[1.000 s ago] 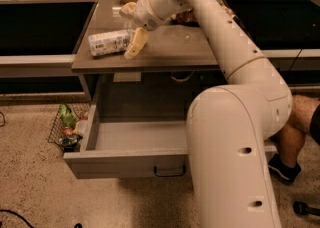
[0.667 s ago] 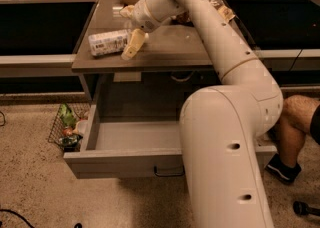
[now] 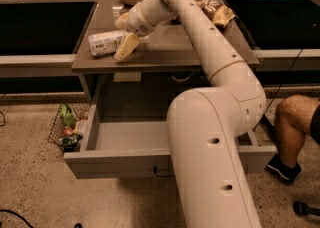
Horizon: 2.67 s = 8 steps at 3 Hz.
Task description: Place blue plastic bottle into top drawer
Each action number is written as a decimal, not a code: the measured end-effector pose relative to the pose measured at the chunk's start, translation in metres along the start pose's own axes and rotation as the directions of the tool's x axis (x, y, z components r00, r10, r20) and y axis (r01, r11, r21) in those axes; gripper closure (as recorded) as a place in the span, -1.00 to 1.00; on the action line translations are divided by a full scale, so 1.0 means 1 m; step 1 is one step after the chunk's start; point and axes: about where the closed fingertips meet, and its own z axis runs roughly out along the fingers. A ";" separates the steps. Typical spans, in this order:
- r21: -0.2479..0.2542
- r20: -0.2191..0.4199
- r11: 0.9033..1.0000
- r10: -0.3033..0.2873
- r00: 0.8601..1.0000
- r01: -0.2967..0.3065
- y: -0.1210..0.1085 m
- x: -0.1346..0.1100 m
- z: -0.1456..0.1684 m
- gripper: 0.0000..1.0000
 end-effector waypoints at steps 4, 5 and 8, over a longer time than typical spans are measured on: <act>0.165 0.101 0.986 -0.049 0.994 0.032 0.041 -0.038 -0.090 1.00; 0.114 0.094 0.993 -0.024 0.995 0.013 0.066 -0.022 -0.073 1.00; 0.102 0.085 0.995 -0.029 0.996 0.020 0.137 -0.041 -0.100 1.00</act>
Offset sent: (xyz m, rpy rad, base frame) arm -0.0335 -0.0257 0.0349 0.0561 -0.0757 -0.0939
